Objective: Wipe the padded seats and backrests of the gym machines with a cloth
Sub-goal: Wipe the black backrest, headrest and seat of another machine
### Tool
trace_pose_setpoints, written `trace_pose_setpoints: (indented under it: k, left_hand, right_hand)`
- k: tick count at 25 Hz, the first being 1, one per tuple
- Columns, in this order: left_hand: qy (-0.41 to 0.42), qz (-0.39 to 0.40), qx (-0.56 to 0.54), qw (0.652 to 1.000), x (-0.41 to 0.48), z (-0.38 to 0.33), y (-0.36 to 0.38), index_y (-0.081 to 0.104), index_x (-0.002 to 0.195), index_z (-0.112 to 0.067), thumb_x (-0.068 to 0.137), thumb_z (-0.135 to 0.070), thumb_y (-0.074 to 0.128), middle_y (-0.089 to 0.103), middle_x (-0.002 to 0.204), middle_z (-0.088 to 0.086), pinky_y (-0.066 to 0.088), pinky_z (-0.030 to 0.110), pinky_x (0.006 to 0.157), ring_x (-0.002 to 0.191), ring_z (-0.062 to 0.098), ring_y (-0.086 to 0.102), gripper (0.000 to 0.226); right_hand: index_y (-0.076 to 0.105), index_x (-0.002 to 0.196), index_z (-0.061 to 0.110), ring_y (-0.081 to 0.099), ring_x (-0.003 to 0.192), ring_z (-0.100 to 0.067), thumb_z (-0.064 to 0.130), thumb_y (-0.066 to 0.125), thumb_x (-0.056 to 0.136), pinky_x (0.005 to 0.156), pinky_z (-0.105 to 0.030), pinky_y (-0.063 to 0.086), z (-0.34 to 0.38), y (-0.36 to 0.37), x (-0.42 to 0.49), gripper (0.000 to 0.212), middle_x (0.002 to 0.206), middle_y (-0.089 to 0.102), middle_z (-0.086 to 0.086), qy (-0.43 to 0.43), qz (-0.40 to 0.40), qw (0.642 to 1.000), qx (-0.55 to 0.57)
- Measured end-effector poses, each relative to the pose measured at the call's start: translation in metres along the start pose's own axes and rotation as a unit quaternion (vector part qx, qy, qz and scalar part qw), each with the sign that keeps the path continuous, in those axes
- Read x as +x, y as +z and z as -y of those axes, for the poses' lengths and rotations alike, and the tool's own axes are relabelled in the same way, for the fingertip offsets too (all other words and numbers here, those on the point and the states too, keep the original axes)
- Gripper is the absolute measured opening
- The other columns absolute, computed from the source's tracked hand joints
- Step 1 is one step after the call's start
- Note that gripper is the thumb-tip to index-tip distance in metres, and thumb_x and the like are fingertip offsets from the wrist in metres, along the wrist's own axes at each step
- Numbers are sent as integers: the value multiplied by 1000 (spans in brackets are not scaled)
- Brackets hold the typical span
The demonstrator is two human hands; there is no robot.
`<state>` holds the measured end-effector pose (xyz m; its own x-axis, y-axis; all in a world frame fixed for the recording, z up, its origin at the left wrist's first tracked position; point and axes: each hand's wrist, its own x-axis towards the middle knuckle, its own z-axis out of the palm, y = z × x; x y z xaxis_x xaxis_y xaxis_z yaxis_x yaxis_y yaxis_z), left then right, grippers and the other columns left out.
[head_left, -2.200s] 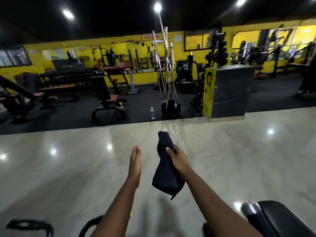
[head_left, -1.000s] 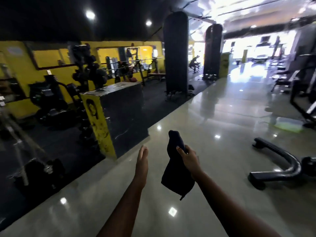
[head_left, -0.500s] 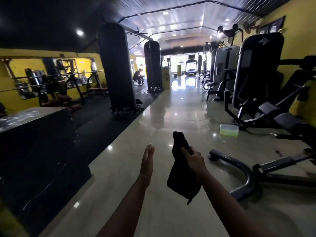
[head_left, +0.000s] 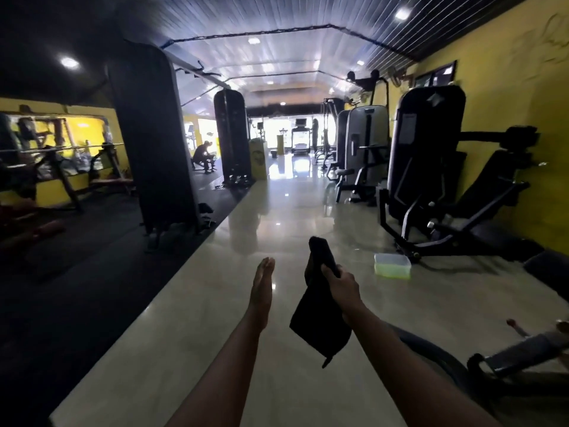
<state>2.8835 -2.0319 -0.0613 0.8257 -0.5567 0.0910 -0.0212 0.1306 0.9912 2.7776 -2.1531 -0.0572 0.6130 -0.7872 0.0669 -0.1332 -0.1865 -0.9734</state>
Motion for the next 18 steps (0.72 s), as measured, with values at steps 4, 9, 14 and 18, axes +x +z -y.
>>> trace_pose_setpoints:
  k: [4,9,14,18]
  left_hand:
    - [14,42,25,999,167,4,9,34,145,-16,100,-32,37,35,149,-2,21,29,113,138,15,32,48]
    - [34,102,13,994,334,36,69,34,144,-11,101,-26,34,31,153,5,18,38,119,141,17,28,45]
    - [13,173,14,985,498,55,164,29,147,-15,101,-28,32,29,153,1,15,34,118,142,17,26,47]
    - [6,198,9,980,622,67,228,30,147,-17,101,-30,34,33,149,0,19,28,112,140,17,29,48]
  right_hand:
    - [57,119,12,61,95,-28,37,51,93,78,-34,47,10,23,137,37,104,65,-12,24,-43,998,37]
    - [59,117,11,62,97,-30,36,52,92,82,-38,47,-14,13,294,36,104,66,-13,29,-99,994,33]
    - [60,109,9,61,98,-33,33,52,92,88,-44,47,-35,-15,485,30,103,65,-16,25,-136,990,29]
    - [61,106,9,60,97,-33,32,51,93,86,-44,47,-42,-31,625,28,101,65,-17,36,-141,989,22]
